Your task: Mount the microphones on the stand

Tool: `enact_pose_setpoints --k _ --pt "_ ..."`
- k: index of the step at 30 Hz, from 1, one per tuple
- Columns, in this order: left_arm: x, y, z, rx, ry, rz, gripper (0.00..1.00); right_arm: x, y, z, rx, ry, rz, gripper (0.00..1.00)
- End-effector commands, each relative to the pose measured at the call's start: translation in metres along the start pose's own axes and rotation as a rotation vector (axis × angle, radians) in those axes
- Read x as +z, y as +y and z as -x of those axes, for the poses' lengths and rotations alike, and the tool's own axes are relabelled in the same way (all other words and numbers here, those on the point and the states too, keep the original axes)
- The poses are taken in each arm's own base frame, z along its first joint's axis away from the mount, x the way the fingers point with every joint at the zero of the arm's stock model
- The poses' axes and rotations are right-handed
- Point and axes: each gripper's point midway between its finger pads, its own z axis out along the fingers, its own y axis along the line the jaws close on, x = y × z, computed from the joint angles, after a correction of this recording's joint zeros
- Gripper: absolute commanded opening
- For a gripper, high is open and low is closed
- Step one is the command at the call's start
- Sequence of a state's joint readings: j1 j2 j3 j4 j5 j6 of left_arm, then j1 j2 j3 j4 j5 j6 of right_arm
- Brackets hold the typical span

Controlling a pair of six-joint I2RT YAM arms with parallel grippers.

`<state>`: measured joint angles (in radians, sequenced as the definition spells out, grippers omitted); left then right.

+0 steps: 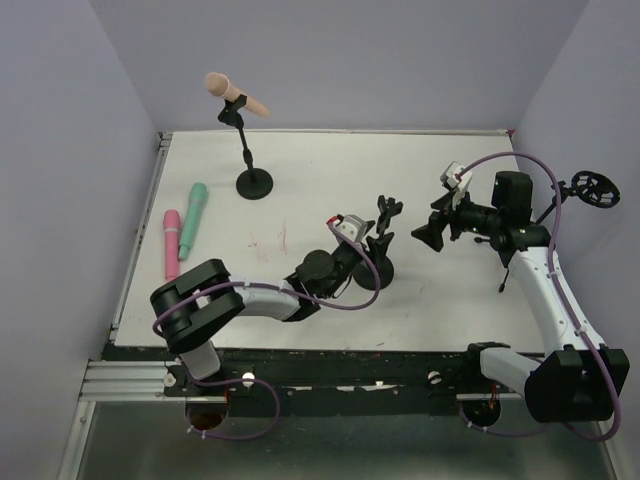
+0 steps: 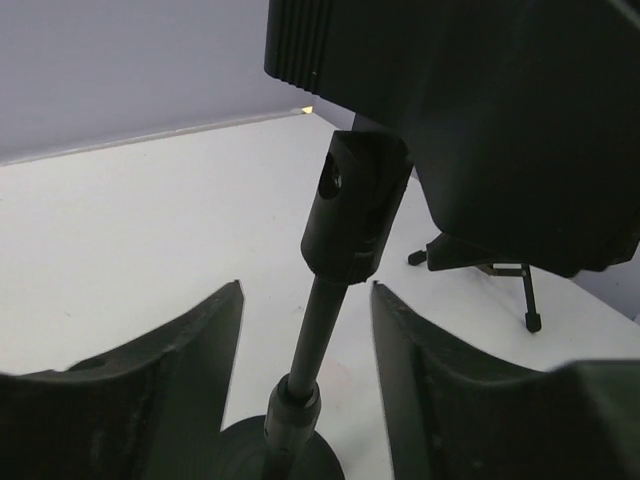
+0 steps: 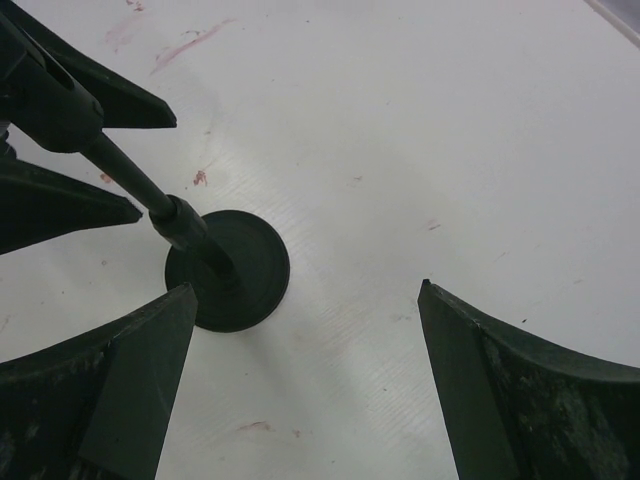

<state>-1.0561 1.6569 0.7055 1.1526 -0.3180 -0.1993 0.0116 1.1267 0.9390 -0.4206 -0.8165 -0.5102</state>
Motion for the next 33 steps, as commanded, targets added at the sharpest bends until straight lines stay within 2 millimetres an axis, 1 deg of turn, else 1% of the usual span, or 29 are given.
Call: enact_pose_setpoints --k 1,4,6,9,11,13,14,15,16,17,19,20,22,24,25,28,30,33 --pt "0.011 -0.002 0.010 -0.001 -0.086 0.013 0.54 0.001 -0.001 0.002 0.010 -0.015 0.006 1.00" --pt "0.015 0.000 0.004 0.001 -0.083 0.027 0.48 0.001 0.000 0.001 0.010 -0.014 0.009 1.00" --pt "0.017 0.001 0.001 0.008 -0.084 0.032 0.48 0.002 0.001 0.001 0.010 -0.015 0.014 1.00" --pt "0.021 0.001 0.002 0.023 -0.091 0.031 0.42 0.001 0.001 0.001 0.013 -0.015 0.016 1.00" --pt "0.023 -0.003 0.001 0.043 -0.090 0.015 0.29 0.002 0.001 0.002 0.011 -0.016 0.017 1.00" --pt "0.023 -0.006 0.003 0.075 -0.096 -0.012 0.25 0.001 0.002 0.001 0.012 -0.016 0.019 1.00" --pt "0.022 -0.008 0.003 0.092 -0.098 -0.030 0.18 0.001 0.001 0.002 0.013 -0.017 0.018 1.00" --pt "0.020 -0.010 0.004 0.107 -0.100 -0.054 0.08 0.002 0.002 0.002 0.011 -0.017 0.020 1.00" --pt "0.018 -0.014 0.007 0.112 -0.107 -0.087 0.03 0.002 0.002 0.002 0.009 -0.017 0.020 1.00" --pt "0.015 -0.015 0.008 0.115 -0.110 -0.115 0.00 0.001 0.002 0.002 0.009 -0.017 0.020 1.00" --pt "0.007 -0.021 0.015 0.122 -0.119 -0.201 0.00 0.001 0.002 0.001 0.010 -0.017 0.018 1.00" --pt "0.001 -0.028 0.017 0.124 -0.120 -0.271 0.00 0.002 0.002 0.001 0.011 -0.015 0.021 1.00" --pt "-0.012 -0.034 0.023 0.130 -0.106 -0.393 0.00 0.001 0.002 0.001 0.011 -0.015 0.019 1.00" --pt "-0.022 -0.030 0.026 0.139 -0.055 -0.512 0.00 0.002 0.002 0.001 0.009 -0.017 0.022 1.00" --pt "-0.030 -0.033 0.028 0.139 -0.033 -0.596 0.00 0.002 0.003 0.001 0.008 -0.016 0.022 1.00" --pt "-0.050 -0.028 0.037 0.153 -0.004 -0.786 0.00 0.002 0.003 0.000 0.011 -0.016 0.027 1.00" --pt "-0.054 -0.021 0.040 0.173 0.011 -0.839 0.00 0.003 0.003 0.000 0.013 -0.017 0.030 1.00" --pt "-0.045 -0.008 0.036 0.209 0.058 -0.840 0.00 0.003 0.003 0.000 0.013 -0.016 0.033 1.00"
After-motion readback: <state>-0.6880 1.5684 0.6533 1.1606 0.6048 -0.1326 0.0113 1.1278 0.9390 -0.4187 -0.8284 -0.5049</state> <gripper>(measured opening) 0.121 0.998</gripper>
